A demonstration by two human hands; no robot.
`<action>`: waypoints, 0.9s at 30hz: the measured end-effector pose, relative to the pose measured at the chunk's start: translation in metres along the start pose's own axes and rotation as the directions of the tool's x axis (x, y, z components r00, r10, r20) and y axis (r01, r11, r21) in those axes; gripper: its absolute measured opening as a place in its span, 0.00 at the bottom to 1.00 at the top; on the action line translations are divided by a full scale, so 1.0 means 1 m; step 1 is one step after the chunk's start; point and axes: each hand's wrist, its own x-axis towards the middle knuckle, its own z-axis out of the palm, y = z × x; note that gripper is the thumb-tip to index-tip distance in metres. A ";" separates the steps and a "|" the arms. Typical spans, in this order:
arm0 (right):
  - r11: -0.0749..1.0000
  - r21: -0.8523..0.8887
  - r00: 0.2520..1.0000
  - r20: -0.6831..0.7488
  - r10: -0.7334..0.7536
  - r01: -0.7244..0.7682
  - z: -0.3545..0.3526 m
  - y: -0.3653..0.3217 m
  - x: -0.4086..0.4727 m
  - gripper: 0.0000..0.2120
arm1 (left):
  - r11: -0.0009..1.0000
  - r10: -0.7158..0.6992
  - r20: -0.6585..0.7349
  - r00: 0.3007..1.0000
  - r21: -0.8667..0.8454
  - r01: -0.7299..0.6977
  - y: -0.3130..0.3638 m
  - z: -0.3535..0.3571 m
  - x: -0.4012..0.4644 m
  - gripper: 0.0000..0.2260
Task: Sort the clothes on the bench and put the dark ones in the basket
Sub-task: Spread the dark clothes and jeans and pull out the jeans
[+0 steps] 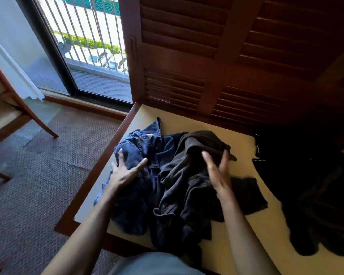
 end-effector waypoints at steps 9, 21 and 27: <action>0.560 -0.819 0.974 -0.004 -0.225 0.126 0.137 0.021 -0.015 0.34 | 0.838 0.329 -0.272 0.904 0.525 -0.147 -0.014 0.056 0.027 0.44; 0.912 -0.404 0.900 -0.369 -0.233 0.070 0.067 0.039 -0.035 0.08 | 0.838 0.497 -0.237 0.835 0.379 -0.392 0.010 -0.006 -0.025 0.38; 0.962 -0.258 0.810 -0.542 -0.224 0.093 -0.006 0.067 -0.103 0.18 | 0.690 0.690 -0.026 0.723 0.321 -0.648 0.057 -0.003 -0.085 0.37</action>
